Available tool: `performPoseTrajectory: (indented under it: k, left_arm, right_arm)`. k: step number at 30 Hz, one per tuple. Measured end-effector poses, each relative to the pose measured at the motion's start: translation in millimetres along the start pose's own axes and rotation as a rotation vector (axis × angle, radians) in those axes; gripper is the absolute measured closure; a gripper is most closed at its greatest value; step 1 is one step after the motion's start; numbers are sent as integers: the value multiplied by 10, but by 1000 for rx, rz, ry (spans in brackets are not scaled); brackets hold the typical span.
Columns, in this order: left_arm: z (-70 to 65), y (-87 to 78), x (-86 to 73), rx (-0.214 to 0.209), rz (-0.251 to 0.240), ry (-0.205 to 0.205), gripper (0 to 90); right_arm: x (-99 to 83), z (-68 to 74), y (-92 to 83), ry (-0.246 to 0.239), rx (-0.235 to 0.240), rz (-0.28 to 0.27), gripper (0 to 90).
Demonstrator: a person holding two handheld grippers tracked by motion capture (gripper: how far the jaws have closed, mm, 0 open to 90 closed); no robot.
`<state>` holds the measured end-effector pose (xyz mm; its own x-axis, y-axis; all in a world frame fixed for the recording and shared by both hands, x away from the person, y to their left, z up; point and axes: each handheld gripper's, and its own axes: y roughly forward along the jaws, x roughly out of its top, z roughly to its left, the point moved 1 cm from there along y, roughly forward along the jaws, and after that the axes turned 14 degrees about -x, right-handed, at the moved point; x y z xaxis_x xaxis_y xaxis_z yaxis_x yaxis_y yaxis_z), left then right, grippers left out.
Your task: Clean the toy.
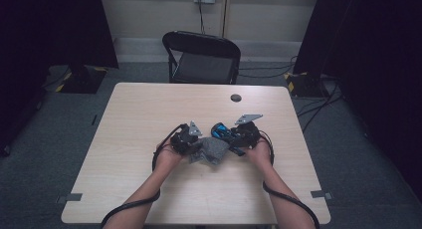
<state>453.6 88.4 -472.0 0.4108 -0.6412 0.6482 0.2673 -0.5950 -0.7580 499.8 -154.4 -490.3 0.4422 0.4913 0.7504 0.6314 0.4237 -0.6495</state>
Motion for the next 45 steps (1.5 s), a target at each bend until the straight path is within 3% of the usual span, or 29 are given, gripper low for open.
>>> performPoseTrajectory:
  k: [10, 26, 34, 40, 45]
  left_arm:
    - [89, -83, -73, 56, -17, -34, 743]
    - [227, -212, -216, 102, -1, -78, 743]
    - [268, -313, -305, 117, -21, -108, 741]
    - [237, -424, -349, 122, -36, -100, 741]
    - [137, -500, -353, 99, -47, -71, 742]
  right_arm:
    - [-3, 1, -1, 0, 0, -2, 422]
    - [0, 6, -3, -1, -3, 1, 422]
    - [2, 8, -2, -3, -5, 1, 421]
    - [11, 11, -1, -5, -7, 8, 421]
    - [15, 14, -3, -5, -10, 11, 421]
